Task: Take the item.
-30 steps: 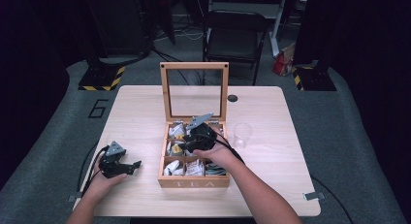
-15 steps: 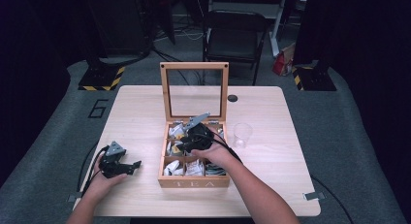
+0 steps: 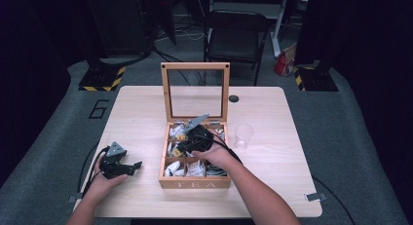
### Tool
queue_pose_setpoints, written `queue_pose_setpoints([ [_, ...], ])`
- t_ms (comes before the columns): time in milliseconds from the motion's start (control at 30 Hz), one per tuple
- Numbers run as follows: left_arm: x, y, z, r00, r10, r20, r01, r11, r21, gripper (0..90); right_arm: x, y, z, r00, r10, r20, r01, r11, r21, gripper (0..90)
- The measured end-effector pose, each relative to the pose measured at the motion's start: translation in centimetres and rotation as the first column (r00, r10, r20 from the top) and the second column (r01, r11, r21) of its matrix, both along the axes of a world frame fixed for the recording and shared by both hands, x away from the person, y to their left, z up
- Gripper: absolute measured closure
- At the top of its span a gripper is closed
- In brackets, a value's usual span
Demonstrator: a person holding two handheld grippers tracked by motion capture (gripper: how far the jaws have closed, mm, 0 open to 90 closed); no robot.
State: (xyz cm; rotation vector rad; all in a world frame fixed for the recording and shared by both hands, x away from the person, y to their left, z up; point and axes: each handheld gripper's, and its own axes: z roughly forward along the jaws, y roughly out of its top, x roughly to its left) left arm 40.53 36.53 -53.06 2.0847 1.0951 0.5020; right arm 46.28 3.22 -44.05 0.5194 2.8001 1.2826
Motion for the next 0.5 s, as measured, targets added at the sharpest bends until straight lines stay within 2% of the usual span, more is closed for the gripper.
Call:
queue_pose_setpoints([
  [200,0.00,0.01,0.01,1.0000,0.000,0.001,0.000,1.0000,0.001,13.1,-0.39,0.26,0.13,0.9999,0.012,-0.002,-0.012,0.9999,0.005,86.8],
  [367,0.00,0.01,0.01,1.0000,0.000,0.001,0.000,1.0000,0.001,13.1,-0.51,0.43,0.28,0.9996,0.025,0.015,-0.025,0.9995,0.018,88.4],
  [500,0.00,0.00,0.01,1.0000,0.000,0.000,0.000,1.0000,0.001,13.1,-0.56,0.52,0.37,0.9998,0.014,0.015,-0.014,0.9996,0.023,88.8],
])
